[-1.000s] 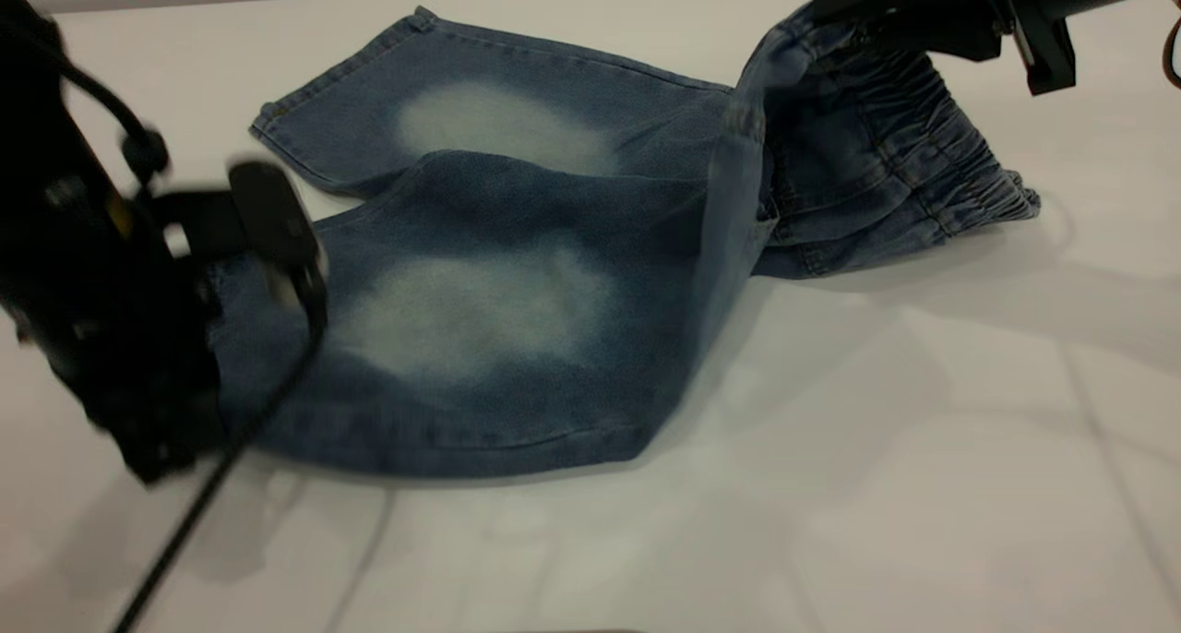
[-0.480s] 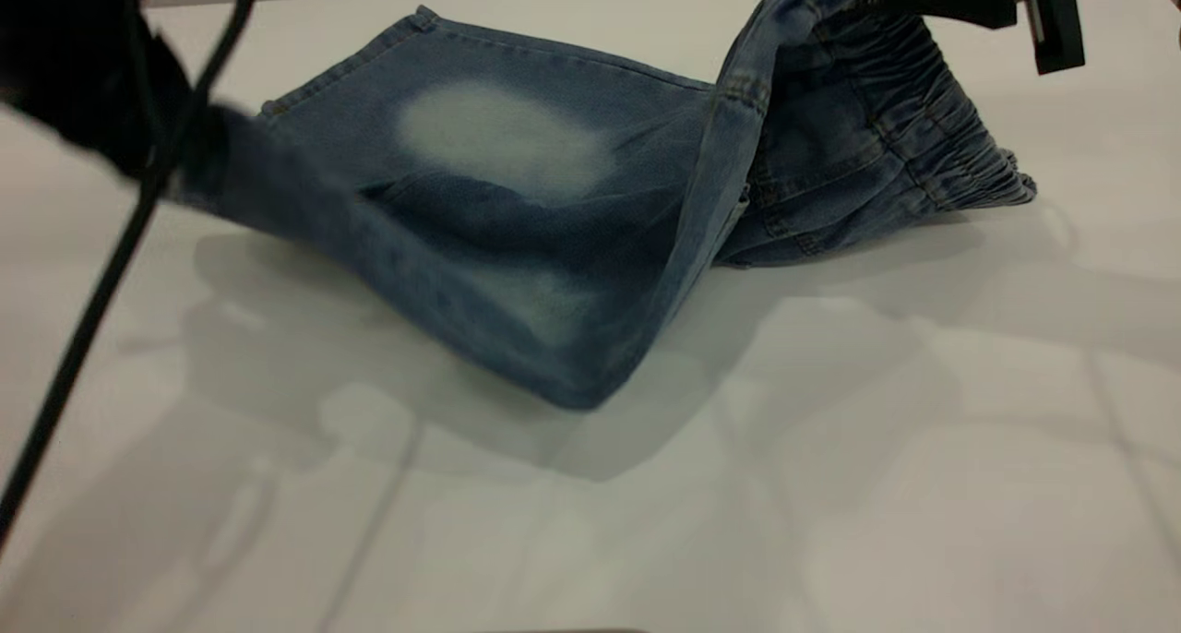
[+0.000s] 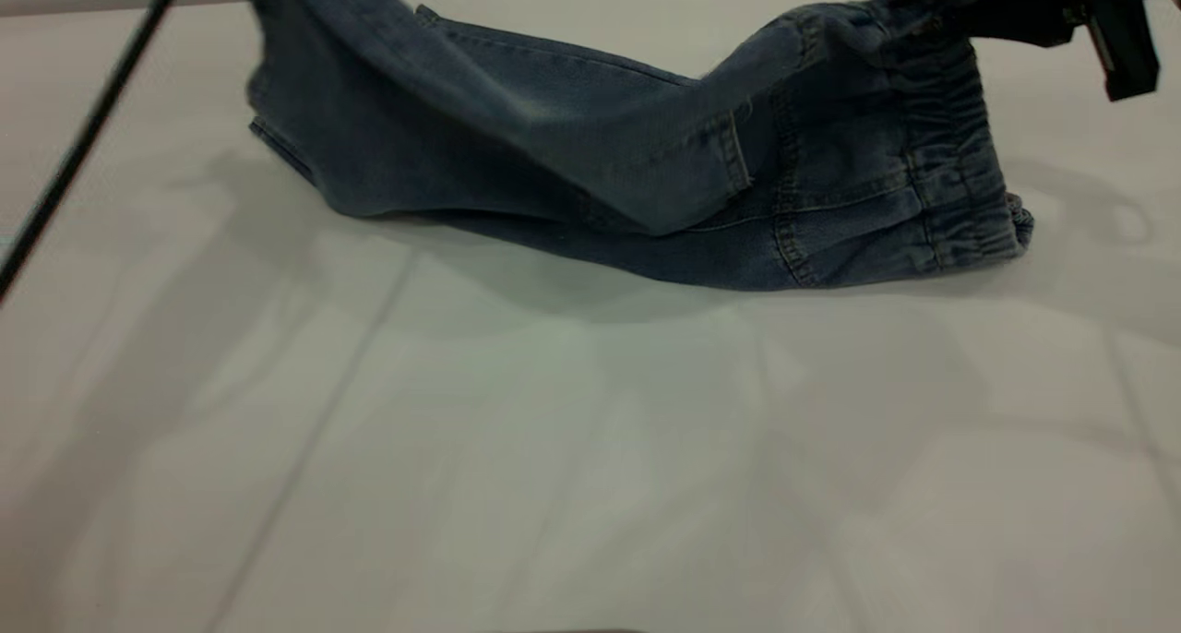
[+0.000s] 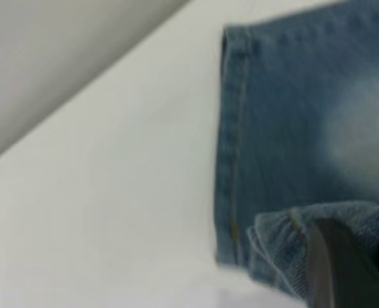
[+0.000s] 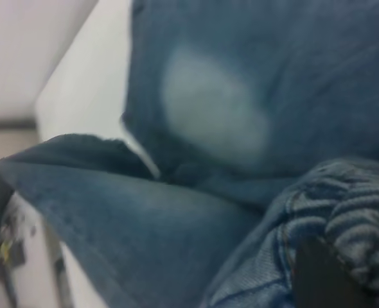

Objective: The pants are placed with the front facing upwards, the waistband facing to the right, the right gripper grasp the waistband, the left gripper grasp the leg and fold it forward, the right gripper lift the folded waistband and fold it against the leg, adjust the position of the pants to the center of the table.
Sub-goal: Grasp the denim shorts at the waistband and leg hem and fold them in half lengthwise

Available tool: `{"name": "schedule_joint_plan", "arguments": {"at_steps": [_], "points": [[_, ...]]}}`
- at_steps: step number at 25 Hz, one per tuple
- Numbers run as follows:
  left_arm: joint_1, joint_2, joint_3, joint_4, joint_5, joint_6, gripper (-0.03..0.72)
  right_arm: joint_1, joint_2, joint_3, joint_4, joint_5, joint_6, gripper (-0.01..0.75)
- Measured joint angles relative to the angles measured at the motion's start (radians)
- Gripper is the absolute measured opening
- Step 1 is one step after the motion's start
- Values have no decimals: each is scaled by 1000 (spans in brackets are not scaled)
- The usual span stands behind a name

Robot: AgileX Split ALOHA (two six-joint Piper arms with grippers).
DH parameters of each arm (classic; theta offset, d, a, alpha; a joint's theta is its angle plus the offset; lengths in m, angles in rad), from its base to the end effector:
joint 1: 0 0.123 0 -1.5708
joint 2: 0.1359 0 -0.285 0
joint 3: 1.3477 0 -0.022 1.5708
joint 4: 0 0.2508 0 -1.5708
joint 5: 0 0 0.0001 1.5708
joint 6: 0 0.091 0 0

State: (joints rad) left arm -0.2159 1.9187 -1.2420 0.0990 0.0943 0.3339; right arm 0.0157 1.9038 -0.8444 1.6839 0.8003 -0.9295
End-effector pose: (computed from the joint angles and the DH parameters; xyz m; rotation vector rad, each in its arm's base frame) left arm 0.4141 -0.0899 0.1966 0.7143 2.1412 0.1264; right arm 0.3290 0.0701 0.1343 0.5930 2.4392 1.3219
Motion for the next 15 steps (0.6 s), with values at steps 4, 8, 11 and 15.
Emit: {"name": "schedule_joint_plan", "arguments": {"at_steps": [4, 8, 11, 15], "points": [[0, 158, -150, 0, 16, -1, 34, 0, 3, 0, 4, -96, 37, 94], [0, 275, -259, 0, 21, -1, 34, 0, 36, 0, 14, -182, 69, 94], [0, 355, -339, 0, 25, -1, 34, -2, 76, 0, 20, -197, 72, 94], [0, 430, -444, 1, 29, 6, 34, -2, 121, 0, 26, -197, 75, 94]]}}
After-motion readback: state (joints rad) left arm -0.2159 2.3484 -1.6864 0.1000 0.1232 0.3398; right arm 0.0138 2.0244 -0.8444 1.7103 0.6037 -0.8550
